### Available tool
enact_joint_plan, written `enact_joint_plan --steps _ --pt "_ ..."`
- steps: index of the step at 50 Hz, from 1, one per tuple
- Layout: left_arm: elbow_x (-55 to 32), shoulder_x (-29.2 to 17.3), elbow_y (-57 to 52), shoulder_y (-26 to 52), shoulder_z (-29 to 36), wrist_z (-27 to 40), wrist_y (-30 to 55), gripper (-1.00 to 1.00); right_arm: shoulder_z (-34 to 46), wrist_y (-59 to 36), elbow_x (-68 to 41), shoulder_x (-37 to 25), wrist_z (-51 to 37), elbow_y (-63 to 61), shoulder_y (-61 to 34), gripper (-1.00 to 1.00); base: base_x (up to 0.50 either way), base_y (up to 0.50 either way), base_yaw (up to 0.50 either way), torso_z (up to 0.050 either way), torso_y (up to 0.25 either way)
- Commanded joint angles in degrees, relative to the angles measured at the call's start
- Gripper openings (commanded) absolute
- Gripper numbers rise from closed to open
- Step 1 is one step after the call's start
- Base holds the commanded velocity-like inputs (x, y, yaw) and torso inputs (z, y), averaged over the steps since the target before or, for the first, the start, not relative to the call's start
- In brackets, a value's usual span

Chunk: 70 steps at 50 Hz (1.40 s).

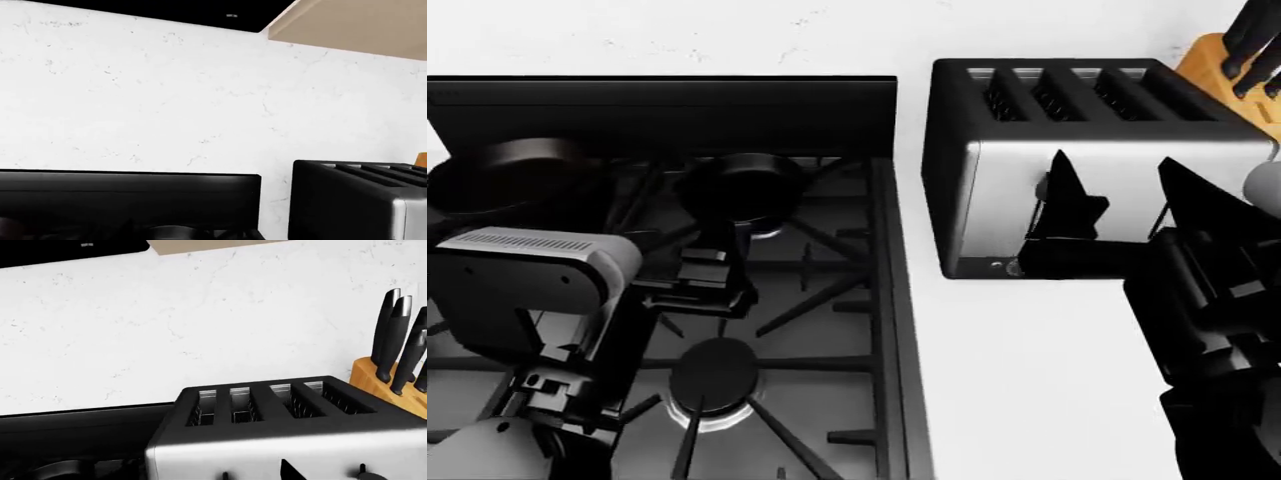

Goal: Place both pans onto different burners. Then place the potato and the sushi on different pans.

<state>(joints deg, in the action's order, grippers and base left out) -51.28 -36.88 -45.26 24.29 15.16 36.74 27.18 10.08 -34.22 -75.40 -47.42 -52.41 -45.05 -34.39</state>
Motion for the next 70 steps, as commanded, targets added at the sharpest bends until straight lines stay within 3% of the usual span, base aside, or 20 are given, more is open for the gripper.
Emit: enact_joint_plan --steps 1,70 --pt "0.29 0.17 0.45 -0.11 0.24 -0.24 -0.36 1.0 0.17 0.17 0.39 0.12 0.39 0.18 0.15 1.0 0.0 -0.24 0.0 0.0 0.0" --pt "1.14 0.61 1.69 -1.39 0.79 -1.49 -2.95 1.0 0.99 0.44 1.14 0.16 1.36 0.8 0.27 1.0 0.0 -0.24 0.0 0.0 0.0"
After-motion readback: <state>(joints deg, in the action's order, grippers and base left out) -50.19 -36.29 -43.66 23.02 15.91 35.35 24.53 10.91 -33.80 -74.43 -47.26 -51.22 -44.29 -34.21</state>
